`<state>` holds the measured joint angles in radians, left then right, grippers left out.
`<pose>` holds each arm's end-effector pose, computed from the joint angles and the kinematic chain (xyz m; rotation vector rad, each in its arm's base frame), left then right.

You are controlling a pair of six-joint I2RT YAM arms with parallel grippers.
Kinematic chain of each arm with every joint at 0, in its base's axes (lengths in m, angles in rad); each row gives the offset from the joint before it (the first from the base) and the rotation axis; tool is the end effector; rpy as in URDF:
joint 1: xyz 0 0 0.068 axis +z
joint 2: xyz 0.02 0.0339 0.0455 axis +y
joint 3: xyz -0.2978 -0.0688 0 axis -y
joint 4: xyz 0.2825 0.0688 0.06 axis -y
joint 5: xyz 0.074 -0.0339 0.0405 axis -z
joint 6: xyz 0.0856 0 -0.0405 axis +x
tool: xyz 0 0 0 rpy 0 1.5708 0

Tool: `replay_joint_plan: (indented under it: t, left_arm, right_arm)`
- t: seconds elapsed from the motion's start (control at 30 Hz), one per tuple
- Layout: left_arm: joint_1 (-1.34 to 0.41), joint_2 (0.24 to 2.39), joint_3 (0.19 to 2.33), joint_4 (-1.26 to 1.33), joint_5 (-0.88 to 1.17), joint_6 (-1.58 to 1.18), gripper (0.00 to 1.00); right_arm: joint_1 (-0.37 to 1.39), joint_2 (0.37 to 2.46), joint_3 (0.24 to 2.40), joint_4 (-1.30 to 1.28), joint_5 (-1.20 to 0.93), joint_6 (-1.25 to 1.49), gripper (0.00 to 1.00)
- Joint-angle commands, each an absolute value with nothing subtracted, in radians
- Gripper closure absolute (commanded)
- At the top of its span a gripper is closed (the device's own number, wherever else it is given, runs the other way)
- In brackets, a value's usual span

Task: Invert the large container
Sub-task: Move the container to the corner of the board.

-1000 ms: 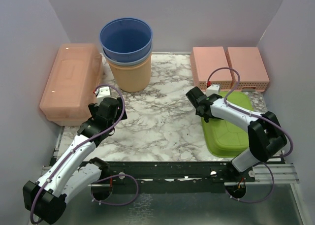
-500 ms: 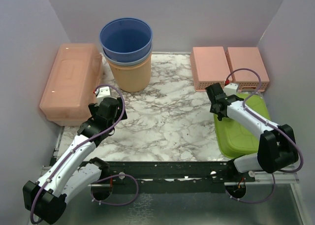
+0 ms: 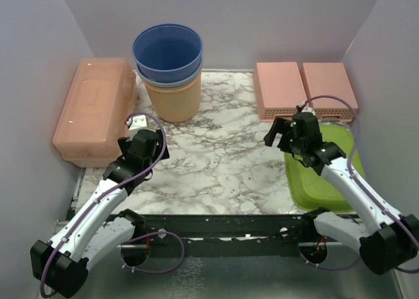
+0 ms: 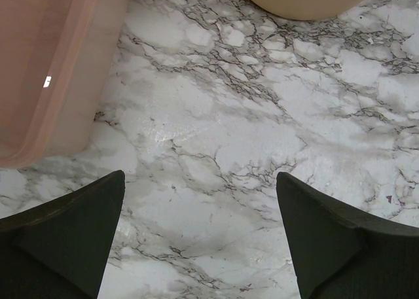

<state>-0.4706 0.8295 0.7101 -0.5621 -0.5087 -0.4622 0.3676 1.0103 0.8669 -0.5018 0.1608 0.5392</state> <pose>0.2168 -0.0635 0.2654 -0.2558 2.1384 0.0384 0.2630 0.0866 0.2894 0.2796 2.2080 0.3249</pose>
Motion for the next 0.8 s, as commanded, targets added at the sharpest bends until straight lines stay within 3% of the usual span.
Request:
replay_joint_plan:
  t: [0.0, 0.33, 0.77]
  left_arm:
    - [-0.465, 0.834, 0.703, -0.543, -0.49, -0.46, 0.01]
    - [-0.464, 0.851, 0.705, -0.543, -0.481, -0.46, 0.01]
    - [-0.464, 0.849, 0.704, -0.542, -0.477, -0.461, 0.01]
  right_arm:
    - [0.381, 1.12, 0.744, -0.501, 0.005, 0.608, 0.03]
    - [0.378, 1.171, 0.667, -0.565, 0.348, 0.773, 0.0]
    - [0.304, 1.209, 0.691, -0.564, 0.462, 0.739, 0.0]
